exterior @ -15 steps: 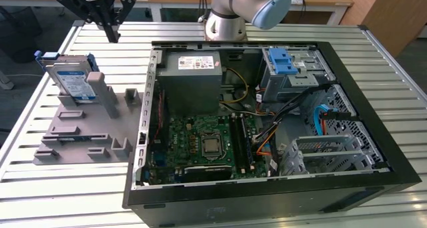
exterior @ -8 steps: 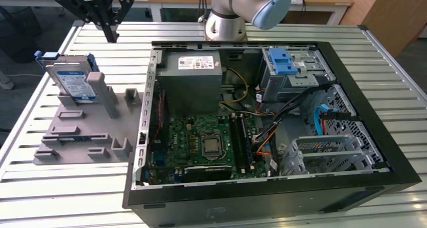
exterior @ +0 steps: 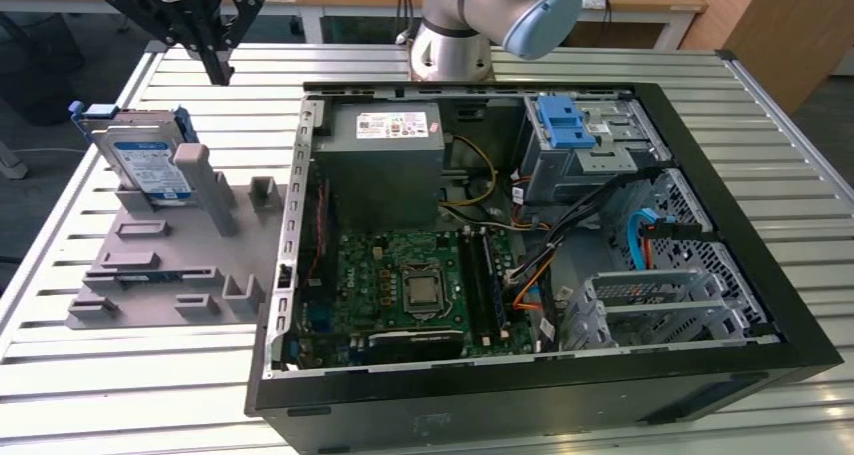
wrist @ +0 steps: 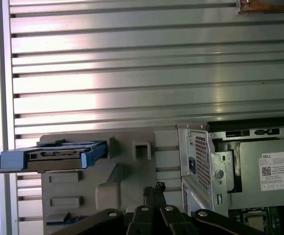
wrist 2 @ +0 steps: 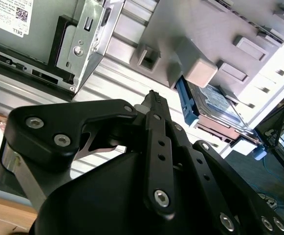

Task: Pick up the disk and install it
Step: 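Reach for the disk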

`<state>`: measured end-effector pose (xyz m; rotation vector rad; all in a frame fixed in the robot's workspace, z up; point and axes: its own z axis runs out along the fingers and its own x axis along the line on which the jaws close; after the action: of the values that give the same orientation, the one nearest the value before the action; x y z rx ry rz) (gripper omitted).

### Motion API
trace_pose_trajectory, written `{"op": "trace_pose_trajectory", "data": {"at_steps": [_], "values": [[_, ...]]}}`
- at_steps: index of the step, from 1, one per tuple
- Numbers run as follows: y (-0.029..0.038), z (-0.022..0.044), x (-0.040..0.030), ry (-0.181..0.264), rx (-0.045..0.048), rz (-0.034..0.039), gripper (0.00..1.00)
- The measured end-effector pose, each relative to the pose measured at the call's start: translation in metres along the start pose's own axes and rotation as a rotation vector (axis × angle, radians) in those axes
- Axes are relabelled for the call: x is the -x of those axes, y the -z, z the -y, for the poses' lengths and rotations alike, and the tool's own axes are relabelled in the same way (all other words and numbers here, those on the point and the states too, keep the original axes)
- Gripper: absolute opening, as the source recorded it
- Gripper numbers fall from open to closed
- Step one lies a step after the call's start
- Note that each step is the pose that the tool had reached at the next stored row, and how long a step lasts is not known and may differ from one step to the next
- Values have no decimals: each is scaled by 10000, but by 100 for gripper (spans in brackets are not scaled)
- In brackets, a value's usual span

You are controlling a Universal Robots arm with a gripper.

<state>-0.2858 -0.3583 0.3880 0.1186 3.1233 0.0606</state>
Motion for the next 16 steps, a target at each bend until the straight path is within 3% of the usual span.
{"op": "trace_pose_trajectory", "data": {"at_steps": [16], "values": [[0, -2, -93, 0, -1, -2, 11]]}}
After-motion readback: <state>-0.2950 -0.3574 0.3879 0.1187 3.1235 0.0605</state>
